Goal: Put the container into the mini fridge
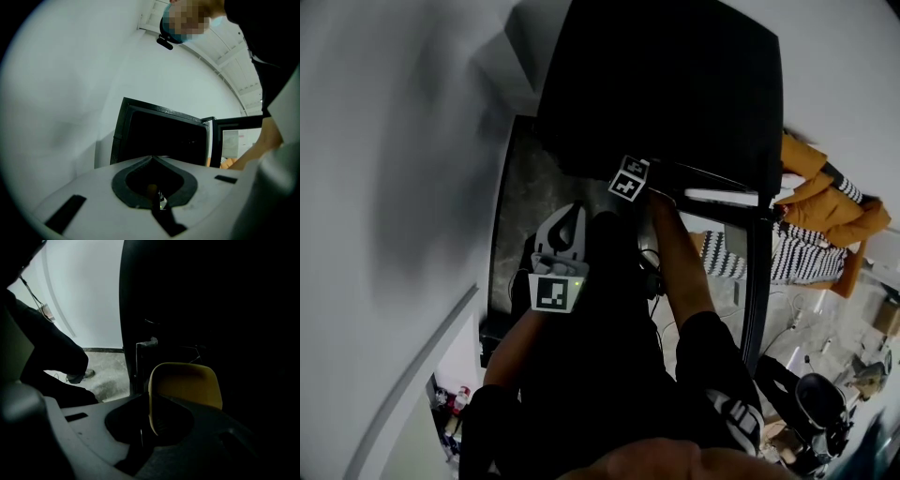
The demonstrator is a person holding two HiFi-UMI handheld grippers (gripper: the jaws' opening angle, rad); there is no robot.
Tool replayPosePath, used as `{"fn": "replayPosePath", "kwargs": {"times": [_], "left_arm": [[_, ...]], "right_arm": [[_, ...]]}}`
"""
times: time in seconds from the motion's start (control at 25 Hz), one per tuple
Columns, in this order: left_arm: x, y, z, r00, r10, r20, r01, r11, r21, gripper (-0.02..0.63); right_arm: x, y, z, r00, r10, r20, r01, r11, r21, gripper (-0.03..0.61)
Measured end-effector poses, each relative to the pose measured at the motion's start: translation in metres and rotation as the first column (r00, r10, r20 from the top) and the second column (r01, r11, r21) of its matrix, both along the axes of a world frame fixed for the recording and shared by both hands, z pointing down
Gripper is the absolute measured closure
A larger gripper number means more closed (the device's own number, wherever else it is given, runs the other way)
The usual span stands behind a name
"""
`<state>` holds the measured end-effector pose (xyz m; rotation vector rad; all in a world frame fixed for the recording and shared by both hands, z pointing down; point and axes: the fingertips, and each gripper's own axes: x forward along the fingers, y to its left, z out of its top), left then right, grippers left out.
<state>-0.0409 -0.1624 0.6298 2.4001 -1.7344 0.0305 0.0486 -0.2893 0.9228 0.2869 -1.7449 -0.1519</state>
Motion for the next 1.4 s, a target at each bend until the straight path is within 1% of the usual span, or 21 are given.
{"fn": "replayPosePath", "kwargs": {"times": [0.12, 0.24, 0.32, 0.44, 0.6, 0.68, 0.72, 0.88, 1.04, 1.28, 1.4], "left_arm": [[-0.001, 0.000, 0.000, 1.000, -0.002, -0.003, 0.002, 1.000, -0.006, 0.612], [-0.002, -0.001, 0.001, 1.000, 0.003, 0.002, -0.003, 1.000, -0.008, 0.612], [-0.002, -0.002, 0.001, 1.000, 0.006, 0.003, -0.006, 1.000, -0.007, 0.612], [-0.002, -0.001, -0.003, 1.000, 0.008, 0.000, -0.008, 1.000, -0.005, 0.612], [0.000, 0.002, -0.008, 1.000, 0.012, -0.006, -0.012, 1.000, -0.004, 0.612], [-0.002, 0.004, -0.012, 1.000, 0.009, -0.014, -0.009, 1.000, -0.012, 0.612], [-0.003, 0.005, -0.015, 1.000, 0.009, -0.013, -0.009, 1.000, -0.015, 0.612], [-0.006, 0.007, -0.029, 1.000, 0.015, 0.001, -0.015, 1.000, -0.024, 0.612], [-0.010, 0.010, -0.055, 1.000, 0.022, 0.001, -0.022, 0.999, -0.026, 0.612], [-0.013, 0.011, -0.104, 0.999, 0.044, -0.008, -0.044, 0.999, -0.006, 0.612], [-0.015, 0.015, -0.121, 0.998, 0.062, -0.019, -0.062, 0.998, -0.014, 0.612]], "right_arm": [[-0.003, 0.000, 0.001, 1.000, -0.002, 0.006, 0.002, 1.000, 0.005, 0.566], [-0.011, -0.002, 0.004, 0.999, -0.010, 0.051, 0.010, 1.000, 0.006, 0.566], [-0.009, -0.004, 0.003, 0.999, -0.009, 0.043, 0.009, 1.000, 0.009, 0.566], [-0.003, -0.004, -0.002, 1.000, 0.003, 0.000, -0.003, 1.000, 0.013, 0.561], [-0.003, -0.003, -0.005, 1.000, 0.017, 0.007, -0.017, 1.000, 0.006, 0.506], [-0.003, -0.002, -0.009, 1.000, 0.029, 0.007, -0.029, 1.000, 0.010, 0.465], [-0.003, -0.001, -0.011, 0.999, 0.035, 0.010, -0.035, 0.999, 0.010, 0.457], [-0.008, 0.004, -0.020, 0.998, 0.047, 0.046, -0.047, 0.999, 0.002, 0.457], [-0.008, 0.011, -0.050, 0.991, 0.100, 0.084, -0.100, 0.995, -0.001, 0.462], [-0.007, 0.029, -0.104, 0.979, 0.165, 0.119, -0.165, 0.986, -0.005, 0.537], [-0.007, 0.041, -0.126, 0.970, 0.204, 0.130, -0.205, 0.979, -0.007, 0.566]]}}
